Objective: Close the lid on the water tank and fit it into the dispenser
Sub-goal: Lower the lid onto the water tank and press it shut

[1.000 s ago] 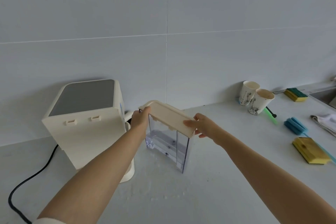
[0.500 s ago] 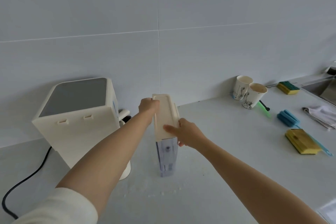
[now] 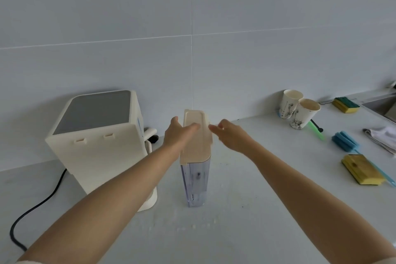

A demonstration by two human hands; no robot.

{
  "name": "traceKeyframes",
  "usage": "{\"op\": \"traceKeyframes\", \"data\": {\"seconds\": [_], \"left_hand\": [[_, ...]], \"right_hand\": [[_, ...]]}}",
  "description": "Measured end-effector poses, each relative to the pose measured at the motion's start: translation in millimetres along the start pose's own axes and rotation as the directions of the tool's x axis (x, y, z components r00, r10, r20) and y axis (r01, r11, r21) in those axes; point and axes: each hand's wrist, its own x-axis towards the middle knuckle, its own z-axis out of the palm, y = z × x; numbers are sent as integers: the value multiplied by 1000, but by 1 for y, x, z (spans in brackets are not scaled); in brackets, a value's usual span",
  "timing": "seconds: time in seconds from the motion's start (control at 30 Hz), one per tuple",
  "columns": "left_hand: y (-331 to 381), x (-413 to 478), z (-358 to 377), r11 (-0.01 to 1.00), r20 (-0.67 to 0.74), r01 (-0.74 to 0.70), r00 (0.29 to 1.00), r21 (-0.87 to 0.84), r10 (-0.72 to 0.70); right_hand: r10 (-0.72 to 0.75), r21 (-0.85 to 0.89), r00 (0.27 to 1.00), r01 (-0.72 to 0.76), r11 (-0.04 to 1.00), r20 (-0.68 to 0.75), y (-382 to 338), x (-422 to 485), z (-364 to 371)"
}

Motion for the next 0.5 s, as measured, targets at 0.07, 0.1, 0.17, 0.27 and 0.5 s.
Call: {"op": "traceKeyframes", "data": {"seconds": [0.07, 0.1, 0.17, 0.27, 0.5], "left_hand": [[-7, -15, 0, 1000, -22, -1, 1000, 16, 2], [-10, -22, 2, 1000, -24, -8, 1000, 11, 9], [-17, -33, 7, 1000, -19, -23, 1000, 3, 23], [-23, -44, 16, 995, -25, -78, 997, 58, 79], [-28, -42, 23, 977, -72, -142, 985, 158, 154]], "right_hand": [[-73, 31, 997, 72, 997, 19, -6, 12, -7], [-110, 25, 993, 109, 994, 46, -10, 19, -8], [-162, -10, 982, 164, 986, 96, -18, 32, -5], [-186, -89, 968, 203, 975, 170, -30, 45, 5], [-209, -221, 956, 253, 942, 204, -40, 59, 18]]}}
